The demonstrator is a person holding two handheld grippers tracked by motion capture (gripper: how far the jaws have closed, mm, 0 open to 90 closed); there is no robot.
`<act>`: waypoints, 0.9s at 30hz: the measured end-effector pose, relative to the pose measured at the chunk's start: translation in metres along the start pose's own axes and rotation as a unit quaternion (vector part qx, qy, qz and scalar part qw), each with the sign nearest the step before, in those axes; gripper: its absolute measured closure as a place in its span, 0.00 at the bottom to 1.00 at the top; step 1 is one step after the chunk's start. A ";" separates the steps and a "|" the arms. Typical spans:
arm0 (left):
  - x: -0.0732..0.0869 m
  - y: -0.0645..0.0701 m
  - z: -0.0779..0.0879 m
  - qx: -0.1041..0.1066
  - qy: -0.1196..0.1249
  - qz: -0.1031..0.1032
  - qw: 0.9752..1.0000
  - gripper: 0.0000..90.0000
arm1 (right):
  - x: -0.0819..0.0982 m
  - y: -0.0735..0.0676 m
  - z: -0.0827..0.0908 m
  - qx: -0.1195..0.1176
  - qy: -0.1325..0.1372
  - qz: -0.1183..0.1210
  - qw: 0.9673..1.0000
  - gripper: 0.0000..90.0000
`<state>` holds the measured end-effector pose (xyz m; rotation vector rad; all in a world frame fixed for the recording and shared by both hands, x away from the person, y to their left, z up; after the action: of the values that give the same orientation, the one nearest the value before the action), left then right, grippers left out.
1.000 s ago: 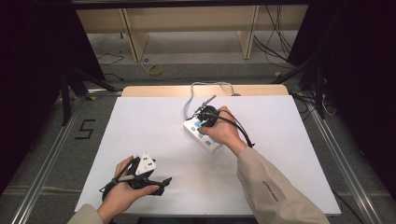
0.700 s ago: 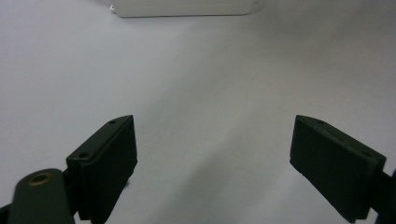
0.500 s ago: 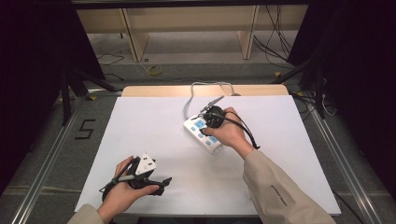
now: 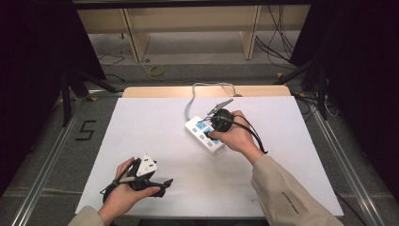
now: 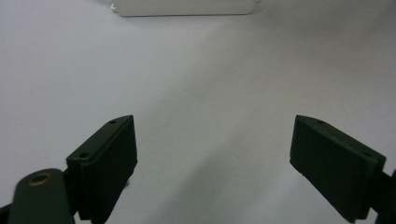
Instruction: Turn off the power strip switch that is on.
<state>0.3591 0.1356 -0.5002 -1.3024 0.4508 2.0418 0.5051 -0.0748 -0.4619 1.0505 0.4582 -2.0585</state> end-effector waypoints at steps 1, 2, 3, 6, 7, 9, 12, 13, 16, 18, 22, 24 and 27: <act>0.000 0.000 0.000 0.000 0.000 0.000 1.000 0.16 | 0.001 0.000 0.001 0.001 0.001 0.000 1.000 0.59; 0.000 0.000 0.000 0.000 0.000 0.000 1.000 0.16 | 0.001 0.000 0.003 0.002 0.002 -0.001 1.000 0.58; 0.000 0.000 0.000 0.000 0.000 0.000 1.000 0.16 | 0.002 0.001 0.004 0.002 0.001 0.000 1.000 0.58; 0.000 0.000 0.000 0.000 -0.002 0.000 1.000 0.16 | 0.004 0.002 0.009 0.004 0.003 0.001 1.000 0.57; 0.000 0.000 0.000 -0.001 0.000 0.001 1.000 0.16 | 0.005 0.003 0.010 0.006 0.004 -0.001 1.000 0.57; 0.000 0.000 0.000 -0.001 0.000 0.001 1.000 0.16 | 0.006 0.004 0.013 0.006 0.005 -0.004 1.000 0.56; 0.000 -0.001 0.000 -0.002 0.001 0.001 1.000 0.16 | 0.009 0.005 0.018 0.005 0.006 -0.005 1.000 0.55; 0.000 -0.001 0.000 -0.002 0.001 0.001 1.000 0.16 | 0.011 0.005 0.020 0.005 0.008 -0.007 1.000 0.54; 0.000 -0.001 0.000 -0.003 0.000 -0.001 1.000 0.16 | 0.013 0.006 0.026 0.007 0.014 -0.009 1.000 0.53; 0.000 -0.001 0.000 -0.004 0.000 0.000 1.000 0.16 | 0.015 0.007 0.029 0.006 0.020 -0.011 1.000 0.51; 0.000 -0.001 0.000 -0.005 -0.001 0.000 1.000 0.16 | 0.019 0.008 0.037 0.006 0.023 -0.018 1.000 0.49; 0.000 -0.001 0.000 -0.005 -0.001 0.001 1.000 0.16 | 0.021 0.008 0.041 0.006 0.026 -0.022 0.999 0.47; 0.000 -0.001 0.000 -0.006 -0.001 0.000 1.000 0.16 | 0.023 0.010 0.047 0.007 0.029 -0.025 0.999 0.45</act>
<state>0.3601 0.1368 -0.5005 -1.3058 0.4390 2.0488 0.4789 -0.1207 -0.4522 1.1205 0.5044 -2.0828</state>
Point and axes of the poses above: each handheld gripper's, and its own axes: z roughly backward along the jaws, x roughly out of its underside, y roughly to its right, the point moved 7 cm from there along -z, roughly forward along the jaws, and after that the axes turned 15 degrees about y, right-handed, at the moved point
